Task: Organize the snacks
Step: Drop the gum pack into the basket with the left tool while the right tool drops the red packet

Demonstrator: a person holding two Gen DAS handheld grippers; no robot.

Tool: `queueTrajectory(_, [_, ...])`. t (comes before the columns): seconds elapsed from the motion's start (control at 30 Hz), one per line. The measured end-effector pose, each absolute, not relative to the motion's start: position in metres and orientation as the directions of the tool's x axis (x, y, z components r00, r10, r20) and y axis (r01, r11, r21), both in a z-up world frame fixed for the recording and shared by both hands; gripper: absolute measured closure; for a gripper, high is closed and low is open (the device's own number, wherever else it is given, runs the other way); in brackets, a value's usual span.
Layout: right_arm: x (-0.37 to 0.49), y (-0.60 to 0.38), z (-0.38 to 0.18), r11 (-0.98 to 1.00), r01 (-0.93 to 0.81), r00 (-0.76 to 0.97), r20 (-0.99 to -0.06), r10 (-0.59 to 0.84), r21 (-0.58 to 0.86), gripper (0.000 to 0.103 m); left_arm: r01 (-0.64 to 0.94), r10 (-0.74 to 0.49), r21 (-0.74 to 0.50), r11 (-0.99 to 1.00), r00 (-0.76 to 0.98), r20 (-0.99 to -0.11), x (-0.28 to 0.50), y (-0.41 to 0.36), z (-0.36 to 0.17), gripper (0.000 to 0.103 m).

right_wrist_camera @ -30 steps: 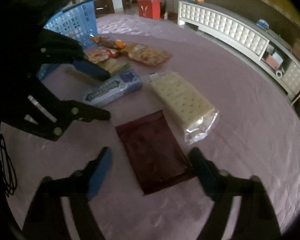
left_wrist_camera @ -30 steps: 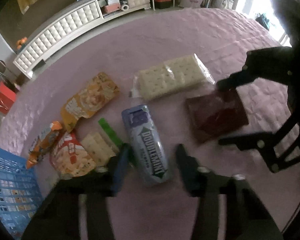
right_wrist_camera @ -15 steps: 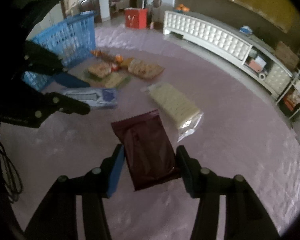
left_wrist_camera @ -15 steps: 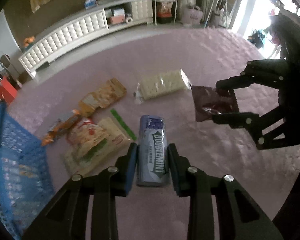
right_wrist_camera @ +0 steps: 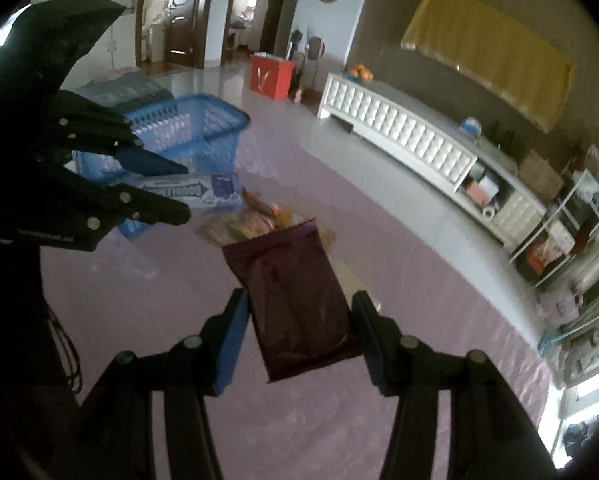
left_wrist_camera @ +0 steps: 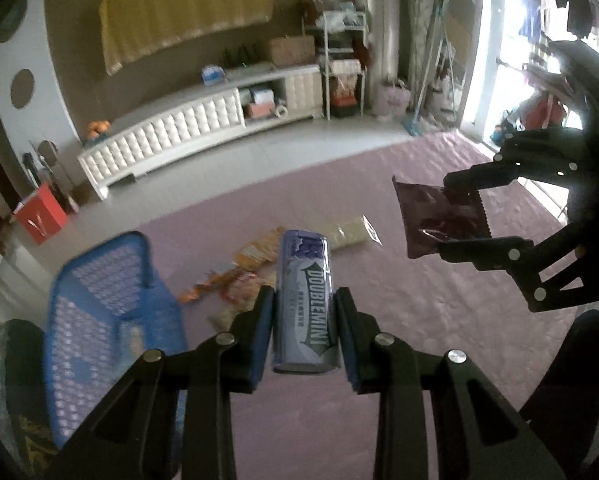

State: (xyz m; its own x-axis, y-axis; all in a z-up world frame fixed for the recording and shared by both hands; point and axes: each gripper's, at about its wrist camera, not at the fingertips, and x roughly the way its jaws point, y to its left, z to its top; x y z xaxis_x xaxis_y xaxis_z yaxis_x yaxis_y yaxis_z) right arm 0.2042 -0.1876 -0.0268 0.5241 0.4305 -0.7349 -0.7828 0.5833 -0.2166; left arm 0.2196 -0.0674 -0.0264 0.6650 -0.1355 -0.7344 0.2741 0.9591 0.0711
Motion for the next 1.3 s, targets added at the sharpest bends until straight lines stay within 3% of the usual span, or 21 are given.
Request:
queueTrajectory(0.53, [0.170,-0.086,0.011,0.493,-0.836,0.510,-0.670,0.539,-0.240,0.046,0.098,-0.004,0.104,0.990,0.744,-0.668,0.158,0.051,0.012,0.075])
queueTrajectory(0.83, [0.169,-0.024,-0.004,0.420,-0.881,0.443,-0.695,0.566,-0.219,0.046,0.003,0.067,0.101,0.995,0.725,-0.686,0.151,0.110,-0.005,0.075])
queueTrajectory(1.3, [0.178,0.032,-0.033,0.429,-0.885,0.404,-0.756,0.515,-0.181,0.046,-0.047,0.072,0.055,0.997,0.663,-0.745,0.174,0.157,-0.045,0.075])
